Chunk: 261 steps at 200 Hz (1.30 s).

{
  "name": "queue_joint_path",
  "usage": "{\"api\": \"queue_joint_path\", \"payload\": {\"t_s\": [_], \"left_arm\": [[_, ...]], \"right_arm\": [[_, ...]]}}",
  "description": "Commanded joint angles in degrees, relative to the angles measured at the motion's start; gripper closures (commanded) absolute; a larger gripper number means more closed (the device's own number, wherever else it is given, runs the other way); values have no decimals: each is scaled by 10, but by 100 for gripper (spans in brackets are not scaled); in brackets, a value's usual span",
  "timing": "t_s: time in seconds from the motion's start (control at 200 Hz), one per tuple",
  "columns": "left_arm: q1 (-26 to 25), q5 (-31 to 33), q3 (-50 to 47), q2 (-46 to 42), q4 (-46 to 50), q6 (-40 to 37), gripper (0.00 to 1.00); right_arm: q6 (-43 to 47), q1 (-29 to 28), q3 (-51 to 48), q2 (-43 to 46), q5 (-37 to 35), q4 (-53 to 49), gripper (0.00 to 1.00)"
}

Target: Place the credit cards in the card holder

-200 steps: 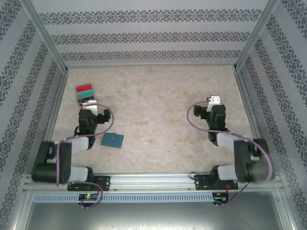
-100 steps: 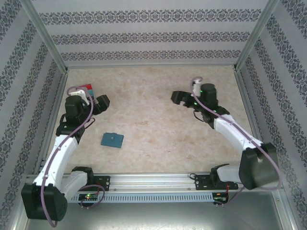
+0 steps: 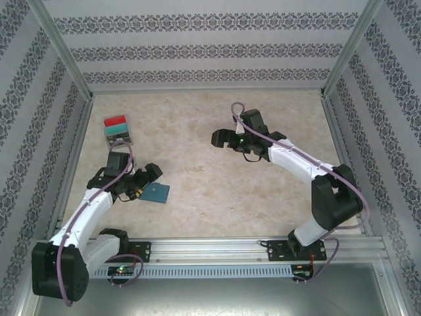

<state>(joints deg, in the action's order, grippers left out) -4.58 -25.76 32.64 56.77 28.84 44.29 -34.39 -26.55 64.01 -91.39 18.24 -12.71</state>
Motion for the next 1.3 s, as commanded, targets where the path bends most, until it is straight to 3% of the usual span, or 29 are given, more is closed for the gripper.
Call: {"api": "queue_joint_path", "payload": {"t_s": [0.0,0.13,0.26,0.56,0.635,0.734,0.914,1.004,1.064,1.214,1.299], "left_arm": [[-9,-32,-3,28,-45,9,1],[-12,-14,3,86,-43,-4,0],[-35,-28,-5,138,-99,-4,0],[-161,-30,76,288,-193,-43,1],[-187,-41,125,342,-202,-64,0],[-236,12,221,424,-149,-108,0],[-268,-51,335,529,-219,-86,4],[-277,-29,380,523,-193,-110,4],[-276,23,384,491,-176,-114,2],[-259,148,334,389,-144,-77,1],[-252,178,293,346,-134,-51,1]], "right_arm": [[-16,-9,20,-7,17,-7,3],[-21,-9,11,2,13,-5,2],[-21,-9,-3,15,9,-12,2],[-43,-4,-63,45,-68,-52,3],[-65,8,-90,59,-74,-59,6],[-82,28,-136,94,-64,-40,9],[-82,64,-193,150,-41,-40,19],[-67,69,-204,161,-18,-33,24],[-54,68,-196,155,10,-27,28],[-26,48,-136,94,58,-20,35],[-15,29,-87,32,64,-25,39]]}}
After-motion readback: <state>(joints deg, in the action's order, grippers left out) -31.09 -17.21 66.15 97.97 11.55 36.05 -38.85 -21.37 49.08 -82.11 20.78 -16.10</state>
